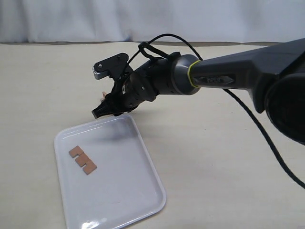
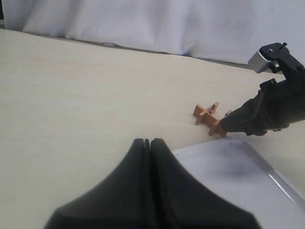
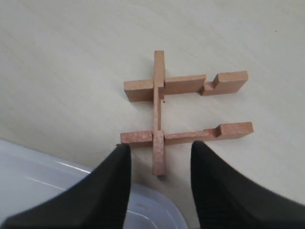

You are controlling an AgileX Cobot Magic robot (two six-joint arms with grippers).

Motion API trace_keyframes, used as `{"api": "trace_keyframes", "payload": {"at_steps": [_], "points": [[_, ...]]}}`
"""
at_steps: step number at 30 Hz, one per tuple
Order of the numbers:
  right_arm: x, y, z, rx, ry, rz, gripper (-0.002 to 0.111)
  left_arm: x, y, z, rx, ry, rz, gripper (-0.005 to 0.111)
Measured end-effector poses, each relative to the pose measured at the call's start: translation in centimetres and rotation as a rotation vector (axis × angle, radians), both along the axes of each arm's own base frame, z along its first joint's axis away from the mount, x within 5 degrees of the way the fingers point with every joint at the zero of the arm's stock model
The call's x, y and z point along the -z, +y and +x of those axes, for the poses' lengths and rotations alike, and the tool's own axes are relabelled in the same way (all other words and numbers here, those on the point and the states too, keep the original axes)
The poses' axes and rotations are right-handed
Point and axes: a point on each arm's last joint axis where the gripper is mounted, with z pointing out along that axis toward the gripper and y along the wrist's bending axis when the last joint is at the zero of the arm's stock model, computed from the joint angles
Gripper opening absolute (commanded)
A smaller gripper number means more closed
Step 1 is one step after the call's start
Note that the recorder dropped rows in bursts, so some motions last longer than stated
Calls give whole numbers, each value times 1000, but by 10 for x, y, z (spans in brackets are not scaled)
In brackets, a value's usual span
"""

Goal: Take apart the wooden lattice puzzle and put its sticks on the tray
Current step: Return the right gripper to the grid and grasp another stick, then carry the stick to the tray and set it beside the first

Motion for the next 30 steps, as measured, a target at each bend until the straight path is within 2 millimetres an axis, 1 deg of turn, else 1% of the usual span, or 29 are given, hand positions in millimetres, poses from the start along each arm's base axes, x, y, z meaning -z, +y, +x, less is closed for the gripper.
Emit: {"api": "trace_keyframes", "payload": {"at_steps": [4,8,9,10,13,18,21,24,27,30], "points": [[2,0,0,0,0,0,41,0,0,0,0,0,0,0],[13,1,1,-2,9,-2,39,0,0,0,0,0,0,0],[15,1,2,-2,8,-2,35,0,0,0,0,0,0,0],[16,1,2,-3,5,0,29,0,0,0,0,0,0,0],[16,1,2,-3,2,3,4,0,0,0,0,0,0,0],[14,2,3,-4,-11,10,5,0,0,0,0,0,0,0],[3,2,3,-4,-33,19,5,0,0,0,0,0,0,0],[-14,2,3,-3,-61,31,5,0,0,0,0,0,0,0],[-39,0,0,-1,-84,39,5,0,0,0,0,0,0,0],[-74,-3,-7,4,-114,48,5,0,0,0,0,0,0,0]]}}
